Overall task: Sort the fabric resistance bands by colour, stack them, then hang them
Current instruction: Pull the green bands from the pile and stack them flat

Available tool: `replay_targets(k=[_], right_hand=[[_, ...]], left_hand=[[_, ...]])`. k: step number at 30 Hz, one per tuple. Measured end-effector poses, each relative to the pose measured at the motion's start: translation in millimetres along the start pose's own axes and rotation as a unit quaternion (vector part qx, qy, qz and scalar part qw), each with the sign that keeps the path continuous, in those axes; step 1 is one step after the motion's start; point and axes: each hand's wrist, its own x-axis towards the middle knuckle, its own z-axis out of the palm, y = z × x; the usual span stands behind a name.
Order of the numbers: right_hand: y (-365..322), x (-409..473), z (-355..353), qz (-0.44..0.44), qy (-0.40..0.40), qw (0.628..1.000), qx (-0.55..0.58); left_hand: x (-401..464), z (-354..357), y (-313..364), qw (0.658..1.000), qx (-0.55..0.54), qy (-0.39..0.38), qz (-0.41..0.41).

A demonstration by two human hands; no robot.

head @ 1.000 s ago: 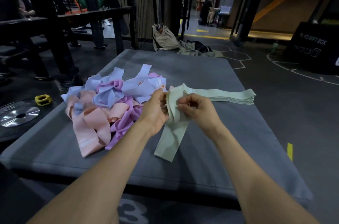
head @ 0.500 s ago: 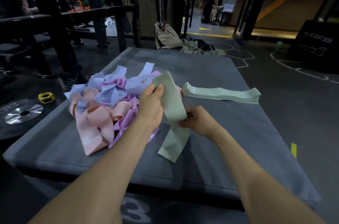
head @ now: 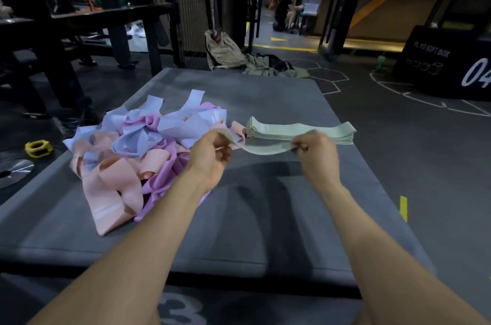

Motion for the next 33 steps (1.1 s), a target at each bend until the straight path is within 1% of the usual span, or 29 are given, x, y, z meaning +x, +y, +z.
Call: replay_targets(k=[1,2,3,4,5,6,7,8,10,12,14,17,20,24,30,33], right_hand=[[5,-7,2,0.001,-0.079,0.996,-0.040],[7,-14,4,0.001,-0.164,0.983,-0.082],[8,-19,5,-0.007,-0.239,0.964,-0.117],[8,-22,5,-0.018,-0.295,0.945,-0.140],[5,-24,5,-0.030,-0.324,0.934,-0.149],[3,-24,3,-0.032,-0.334,0.932,-0.139],[1,-23,1,-0.021,-0.326,0.939,-0.110],[2,-22,0,0.004,-0.307,0.948,-0.078],[12,-16,0,0.066,-0.227,0.971,-0.029],[31,-11,3,0.127,-0.147,0.981,-0.024],[51,-11,10,0.165,-0.112,0.978,-0.061],[71,-12,17,0.209,-0.115,0.966,-0.103],[77,-4,21,0.280,-0.107,0.952,-0.070],[77,3,19,0.366,-0.100,0.925,0.027],[71,5,5,0.378,-0.086,0.899,0.202],[69,12,-5,0.392,-0.077,0.874,0.277]], left_hand=[[1,-4,-4,0.999,0.027,0.014,-0.011],[2,-8,-7,0.997,0.070,0.023,-0.019],[3,-12,-12,0.990,0.135,0.030,-0.024],[4,-15,-15,0.975,0.218,0.029,-0.025],[3,-18,-17,0.950,0.312,0.025,-0.025],[1,-18,-18,0.920,0.391,0.018,-0.023],[-1,-16,-18,0.895,0.445,0.012,-0.016],[-3,-13,-19,0.881,0.473,0.009,-0.002],[-3,-9,-21,0.859,0.510,0.020,0.028],[-3,-5,-22,0.841,0.537,0.035,0.051],[-2,-4,-24,0.834,0.547,0.042,0.064],[5,-5,-29,0.840,0.537,0.050,0.067],[10,-6,-33,0.841,0.534,0.055,0.066],[15,-4,-38,0.855,0.502,0.077,0.101],[17,1,-38,0.906,0.384,0.138,0.110],[21,12,-29,0.914,0.360,0.149,0.115]])
